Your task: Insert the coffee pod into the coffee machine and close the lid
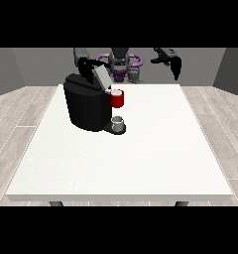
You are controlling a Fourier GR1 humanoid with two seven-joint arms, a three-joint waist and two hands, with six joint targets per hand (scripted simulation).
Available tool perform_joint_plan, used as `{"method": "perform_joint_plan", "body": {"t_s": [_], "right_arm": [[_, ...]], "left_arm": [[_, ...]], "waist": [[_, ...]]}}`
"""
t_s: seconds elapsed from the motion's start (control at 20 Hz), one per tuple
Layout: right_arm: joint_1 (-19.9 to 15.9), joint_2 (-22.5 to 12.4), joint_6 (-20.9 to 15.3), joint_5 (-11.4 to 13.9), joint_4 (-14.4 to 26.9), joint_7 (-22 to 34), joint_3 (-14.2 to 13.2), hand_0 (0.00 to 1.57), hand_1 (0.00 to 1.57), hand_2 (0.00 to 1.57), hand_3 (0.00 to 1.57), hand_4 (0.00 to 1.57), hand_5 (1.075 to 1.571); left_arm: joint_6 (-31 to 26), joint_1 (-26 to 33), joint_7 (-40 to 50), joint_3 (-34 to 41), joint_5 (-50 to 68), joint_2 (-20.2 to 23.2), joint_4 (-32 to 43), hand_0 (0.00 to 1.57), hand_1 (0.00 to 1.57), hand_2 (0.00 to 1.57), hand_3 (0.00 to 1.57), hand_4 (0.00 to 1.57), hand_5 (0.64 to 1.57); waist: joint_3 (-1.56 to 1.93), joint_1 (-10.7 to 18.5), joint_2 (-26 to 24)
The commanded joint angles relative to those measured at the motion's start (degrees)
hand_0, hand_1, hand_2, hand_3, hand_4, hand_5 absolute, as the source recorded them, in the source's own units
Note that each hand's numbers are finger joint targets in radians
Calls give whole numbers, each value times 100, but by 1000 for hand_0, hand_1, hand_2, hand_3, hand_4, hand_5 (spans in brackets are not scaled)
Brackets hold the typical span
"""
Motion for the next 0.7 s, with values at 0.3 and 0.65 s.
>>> {"method": "perform_joint_plan", "body": {"t_s": [0.3,0.65], "right_arm": [[-154,319,-46,231,373,-75,245,0,0,0,0,0,1571],[-449,229,139,247,339,231,268,0,0,0,0,114,1571]], "left_arm": [[34,-140,273,20,126,168,22,0,0,0,0,0,1571],[88,-100,241,179,170,392,319,0,0,0,0,192,1571]], "waist": [[19,39,30],[19,-88,-108]]}}
